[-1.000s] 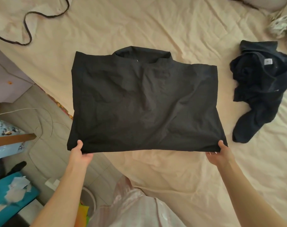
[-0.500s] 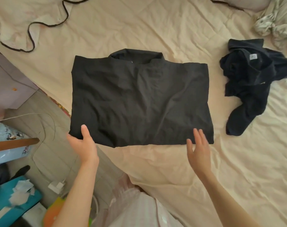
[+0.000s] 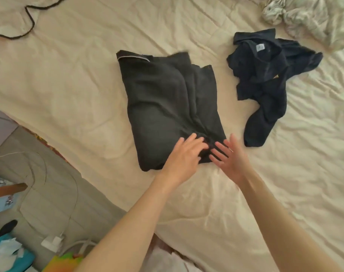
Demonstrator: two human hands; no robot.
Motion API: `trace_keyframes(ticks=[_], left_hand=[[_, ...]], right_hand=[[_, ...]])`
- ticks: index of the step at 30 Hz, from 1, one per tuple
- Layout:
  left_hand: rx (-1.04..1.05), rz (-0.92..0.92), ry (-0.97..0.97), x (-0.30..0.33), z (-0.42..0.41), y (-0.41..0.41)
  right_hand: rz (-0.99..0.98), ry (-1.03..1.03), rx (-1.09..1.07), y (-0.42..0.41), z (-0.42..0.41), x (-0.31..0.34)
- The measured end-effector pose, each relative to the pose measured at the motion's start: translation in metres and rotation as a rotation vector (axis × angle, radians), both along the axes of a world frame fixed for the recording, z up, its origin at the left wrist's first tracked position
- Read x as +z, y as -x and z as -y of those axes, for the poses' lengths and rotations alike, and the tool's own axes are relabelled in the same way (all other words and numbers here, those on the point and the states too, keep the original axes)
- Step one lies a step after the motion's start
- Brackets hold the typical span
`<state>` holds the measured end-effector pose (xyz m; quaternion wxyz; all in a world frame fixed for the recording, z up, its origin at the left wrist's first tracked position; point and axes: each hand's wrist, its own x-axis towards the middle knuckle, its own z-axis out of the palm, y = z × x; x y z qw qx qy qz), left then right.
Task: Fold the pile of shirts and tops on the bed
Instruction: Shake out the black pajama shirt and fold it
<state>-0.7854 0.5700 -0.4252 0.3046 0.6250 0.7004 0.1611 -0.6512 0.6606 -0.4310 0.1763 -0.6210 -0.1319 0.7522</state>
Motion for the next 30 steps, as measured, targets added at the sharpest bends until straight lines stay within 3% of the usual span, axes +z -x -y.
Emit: trace_keyframes(ticks=[2,4,9,12,16,19,22,26,30], left_hand=[[0.139,-0.203,-0.039,-0.016,0.022,0.011],[0.303,-0.315,0.049,-0.029,0.047,0.030],[0.354,-0.357,0.190,-0.051,0.075,0.051],[0.408,-0.321,0.163,-0.056,0.067,0.043],[0.490,-0.288,0.216,-0.056,0.056,0.026],[0.429,-0.341,0.220,-0.055,0.052,0.016],[0.266,-0.481,0.141,-0.057,0.054,0.014],[0.078,-0.569,0.101,-0.063,0.061,0.012],[-0.049,-0.479,0.168,-0.068,0.070,0.016]], right_hand=[[0.136,0.008,0.116,0.003,-0.007,-0.013],[0.177,0.024,0.201,0.012,-0.010,-0.022],[0.225,0.031,0.369,0.043,-0.018,-0.030],[0.349,-0.152,0.566,0.051,-0.028,-0.030],[0.636,-0.616,0.898,0.040,-0.027,-0.024],[0.636,-0.774,0.736,0.024,-0.018,-0.010],[0.659,-0.791,0.576,-0.002,-0.011,-0.003],[0.693,-0.537,0.530,-0.034,0.001,-0.032],[0.647,-0.384,0.391,-0.038,0.007,-0.050]])
